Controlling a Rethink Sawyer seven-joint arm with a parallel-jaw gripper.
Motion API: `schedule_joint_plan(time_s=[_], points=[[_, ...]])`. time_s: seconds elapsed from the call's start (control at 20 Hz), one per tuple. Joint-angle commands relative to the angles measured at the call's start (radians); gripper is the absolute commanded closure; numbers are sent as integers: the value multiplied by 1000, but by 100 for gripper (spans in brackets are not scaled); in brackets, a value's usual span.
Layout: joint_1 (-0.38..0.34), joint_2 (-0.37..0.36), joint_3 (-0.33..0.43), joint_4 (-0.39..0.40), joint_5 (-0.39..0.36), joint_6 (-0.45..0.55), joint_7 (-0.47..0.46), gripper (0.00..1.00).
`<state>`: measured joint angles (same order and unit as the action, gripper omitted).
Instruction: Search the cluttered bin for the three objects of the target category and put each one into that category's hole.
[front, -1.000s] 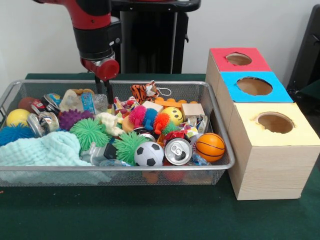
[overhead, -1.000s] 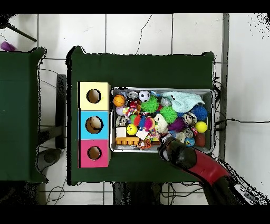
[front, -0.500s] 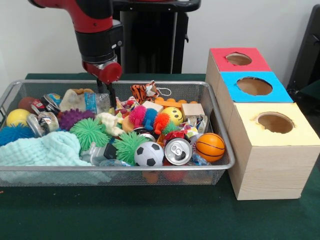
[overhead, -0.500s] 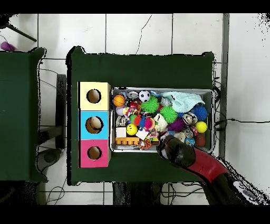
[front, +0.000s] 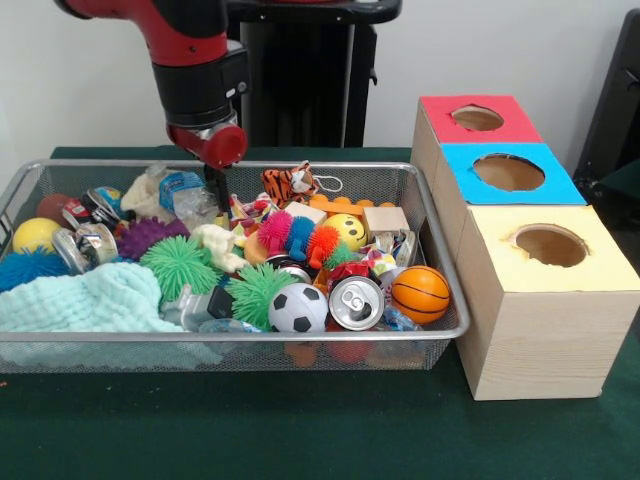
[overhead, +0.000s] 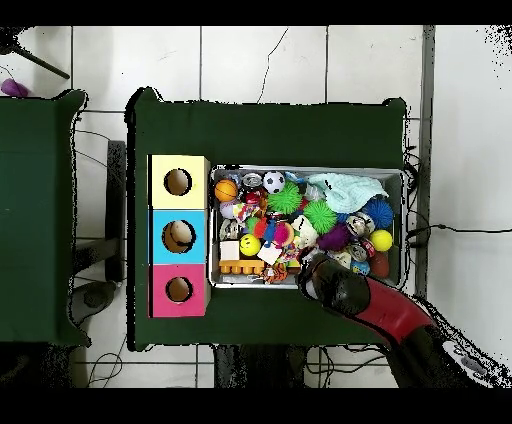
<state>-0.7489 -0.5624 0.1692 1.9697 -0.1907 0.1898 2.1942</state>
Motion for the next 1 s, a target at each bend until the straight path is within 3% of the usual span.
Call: schedule_joint_plan(time_s=[0.05, 0.4, 0.6, 0.8, 1.0], points=[[-4, -13, 60, -65, -48, 12, -10, 100], [3, -31, 54, -41, -43, -23, 20, 100], [42, -178, 38, 65, -27, -9, 61, 100], [133, -348, -22, 128, 26, 120, 93, 100], [179, -395, -54, 122, 51, 212, 88, 100]])
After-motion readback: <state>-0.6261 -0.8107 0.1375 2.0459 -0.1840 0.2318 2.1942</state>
